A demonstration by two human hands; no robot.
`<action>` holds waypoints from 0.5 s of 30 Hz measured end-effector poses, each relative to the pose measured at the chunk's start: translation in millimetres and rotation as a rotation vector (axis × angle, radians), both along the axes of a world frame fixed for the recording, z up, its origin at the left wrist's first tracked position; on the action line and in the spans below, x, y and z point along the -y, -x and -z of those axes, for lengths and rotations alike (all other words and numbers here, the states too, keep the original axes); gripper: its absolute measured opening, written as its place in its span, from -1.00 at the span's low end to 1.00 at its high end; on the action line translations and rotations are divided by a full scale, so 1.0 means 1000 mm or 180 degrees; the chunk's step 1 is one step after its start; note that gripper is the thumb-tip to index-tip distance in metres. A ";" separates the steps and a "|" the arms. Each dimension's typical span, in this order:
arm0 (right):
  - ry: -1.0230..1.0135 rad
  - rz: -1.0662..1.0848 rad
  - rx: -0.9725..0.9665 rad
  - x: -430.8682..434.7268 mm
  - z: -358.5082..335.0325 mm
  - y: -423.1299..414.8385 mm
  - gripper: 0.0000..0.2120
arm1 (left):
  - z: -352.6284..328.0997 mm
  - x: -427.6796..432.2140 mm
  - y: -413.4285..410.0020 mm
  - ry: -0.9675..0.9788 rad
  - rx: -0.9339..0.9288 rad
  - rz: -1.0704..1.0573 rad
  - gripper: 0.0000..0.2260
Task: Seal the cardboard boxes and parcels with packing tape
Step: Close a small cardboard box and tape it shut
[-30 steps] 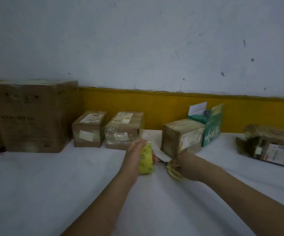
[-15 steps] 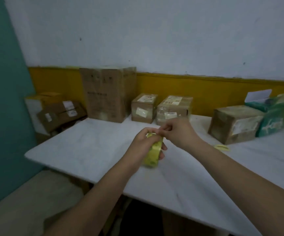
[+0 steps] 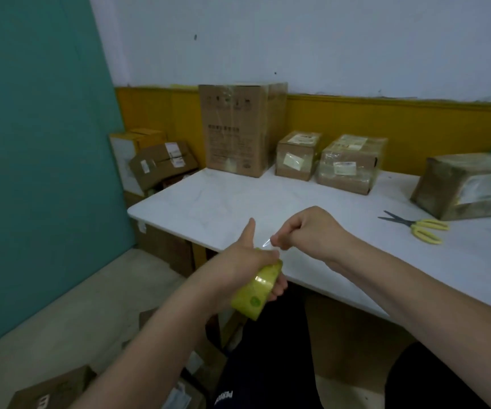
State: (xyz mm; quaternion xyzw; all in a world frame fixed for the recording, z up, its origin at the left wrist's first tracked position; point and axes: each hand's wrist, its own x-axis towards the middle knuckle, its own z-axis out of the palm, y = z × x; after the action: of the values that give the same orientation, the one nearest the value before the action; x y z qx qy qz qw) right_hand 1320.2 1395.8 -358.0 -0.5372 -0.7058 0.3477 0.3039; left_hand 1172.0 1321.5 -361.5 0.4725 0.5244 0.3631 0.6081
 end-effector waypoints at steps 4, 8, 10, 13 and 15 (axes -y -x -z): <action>-0.0147 0.0092 0.0397 0.005 0.030 -0.006 -0.91 | 0.030 0.005 -0.012 -0.0035 -0.0061 0.0156 -0.27; -0.0592 0.0373 0.0458 0.002 0.049 -0.010 -0.88 | 0.062 -0.011 -0.014 -0.0229 -0.0081 0.0067 -0.38; -0.0783 0.0375 0.0591 0.002 0.051 -0.008 -0.87 | 0.070 -0.013 -0.014 -0.0306 0.0015 -0.0046 -0.40; -0.0945 0.0277 0.0812 0.000 0.053 -0.007 -0.87 | 0.074 -0.013 -0.016 -0.0550 0.0060 -0.0316 -0.42; -0.1042 0.0262 0.0938 -0.002 0.055 -0.007 -0.88 | 0.074 -0.016 -0.020 -0.0700 -0.0155 -0.0502 -0.44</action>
State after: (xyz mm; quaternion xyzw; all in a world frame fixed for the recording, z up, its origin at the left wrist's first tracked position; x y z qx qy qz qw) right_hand 1327.2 1397.5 -412.6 -0.5541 -0.7671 0.1336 0.2946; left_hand 1191.7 1337.9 -435.6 0.5023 0.5316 0.4535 0.5094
